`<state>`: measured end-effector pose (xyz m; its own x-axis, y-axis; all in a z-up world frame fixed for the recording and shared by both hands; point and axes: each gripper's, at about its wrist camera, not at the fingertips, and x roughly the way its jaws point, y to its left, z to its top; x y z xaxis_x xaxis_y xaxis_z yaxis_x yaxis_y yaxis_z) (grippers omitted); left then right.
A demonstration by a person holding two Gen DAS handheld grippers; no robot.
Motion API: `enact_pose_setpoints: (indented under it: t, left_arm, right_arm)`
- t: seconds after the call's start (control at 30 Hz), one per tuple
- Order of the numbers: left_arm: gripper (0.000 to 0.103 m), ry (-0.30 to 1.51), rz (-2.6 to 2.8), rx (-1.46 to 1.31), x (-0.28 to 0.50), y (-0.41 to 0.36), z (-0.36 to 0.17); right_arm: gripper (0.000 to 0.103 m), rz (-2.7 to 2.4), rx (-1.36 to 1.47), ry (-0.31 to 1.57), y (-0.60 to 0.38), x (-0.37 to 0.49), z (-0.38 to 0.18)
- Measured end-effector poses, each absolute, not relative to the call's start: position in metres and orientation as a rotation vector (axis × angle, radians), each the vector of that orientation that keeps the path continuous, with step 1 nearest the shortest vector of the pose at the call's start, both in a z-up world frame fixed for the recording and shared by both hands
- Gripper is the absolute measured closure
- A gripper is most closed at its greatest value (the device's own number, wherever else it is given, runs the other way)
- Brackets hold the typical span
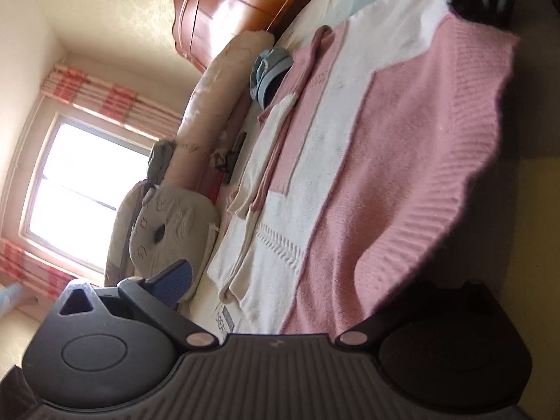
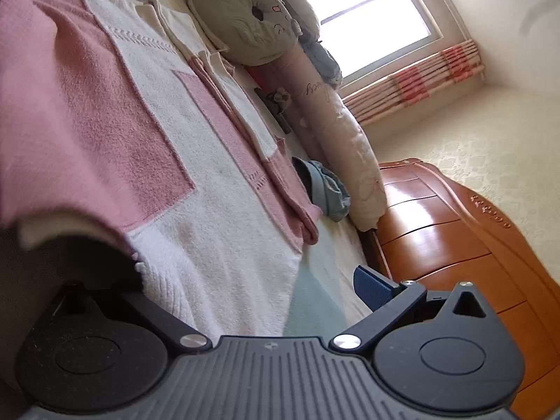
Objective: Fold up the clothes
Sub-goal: 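Lift the hem with both grippers and fold it over toward the collar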
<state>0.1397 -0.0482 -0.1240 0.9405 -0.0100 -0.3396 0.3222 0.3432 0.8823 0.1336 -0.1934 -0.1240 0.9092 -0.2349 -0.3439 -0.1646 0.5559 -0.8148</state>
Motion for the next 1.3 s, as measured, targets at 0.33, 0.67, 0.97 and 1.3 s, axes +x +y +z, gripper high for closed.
enact_pose_setpoints:
  t: [0.33, 0.67, 0.97, 1.3]
  left_arm:
    - [0.000, 0.215, -0.149, 1.238, 0.153, -0.052, -0.104]
    - [0.000, 0.173, -0.119, 1.225, 0.198, -0.047, -0.085]
    - [0.000, 0.130, -0.079, 1.210, 0.255, -0.045, -0.078]
    - [0.000, 0.123, -0.057, 1.184, 0.317, -0.041, -0.077]
  right_arm:
    - [0.000, -0.110, -1.046, 0.327, -0.193, 0.144, -0.117]
    - [0.000, -0.137, -1.063, 0.280, -0.192, 0.181, -0.094]
    - [0.000, -0.166, -1.066, 0.261, -0.194, 0.240, -0.084]
    - [0.000, -0.200, -1.063, 0.245, -0.199, 0.310, -0.082]
